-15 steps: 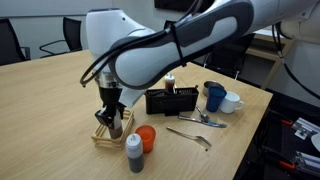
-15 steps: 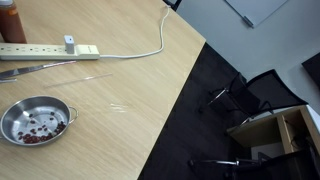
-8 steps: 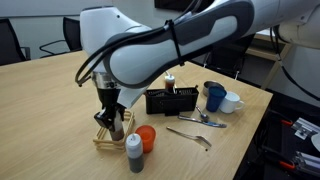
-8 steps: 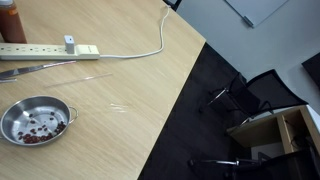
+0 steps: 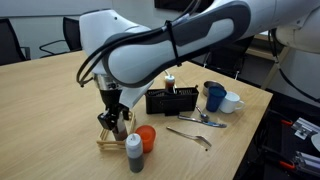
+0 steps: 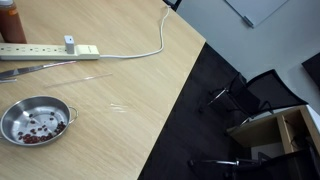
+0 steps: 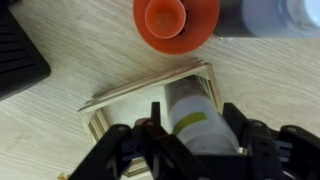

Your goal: Put a sauce bottle in the basket

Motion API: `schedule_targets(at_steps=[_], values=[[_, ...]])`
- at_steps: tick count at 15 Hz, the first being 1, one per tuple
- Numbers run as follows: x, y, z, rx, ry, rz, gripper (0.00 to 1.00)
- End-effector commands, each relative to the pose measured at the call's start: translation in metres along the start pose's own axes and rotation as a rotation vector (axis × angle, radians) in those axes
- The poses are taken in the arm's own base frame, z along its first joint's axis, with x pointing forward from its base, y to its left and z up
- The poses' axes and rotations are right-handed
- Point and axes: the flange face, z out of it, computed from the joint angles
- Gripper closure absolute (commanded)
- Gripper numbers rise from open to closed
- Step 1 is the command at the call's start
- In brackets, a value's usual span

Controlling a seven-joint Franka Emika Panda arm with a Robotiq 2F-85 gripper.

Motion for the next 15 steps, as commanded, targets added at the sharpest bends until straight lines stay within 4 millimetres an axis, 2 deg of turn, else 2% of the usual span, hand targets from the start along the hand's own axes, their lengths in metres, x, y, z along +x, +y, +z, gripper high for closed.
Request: schedule_targets(at_steps=[1,4,7,11,15], values=[[0.0,0.0,0.001,0.04,-0.035,-0.006,0.03],[-0.001,-0.006,-0.006,0.057,-0.031,-0.004,0.0],[0.001,-0.013,-0.027,0.047,0.002,0.003,0.0],[0.0,-0.028,-0.064,0.056,0.053,0.015,0.0],[-0.01,-0.056,-0.114,0.059,0.11,0.019,0.0]])
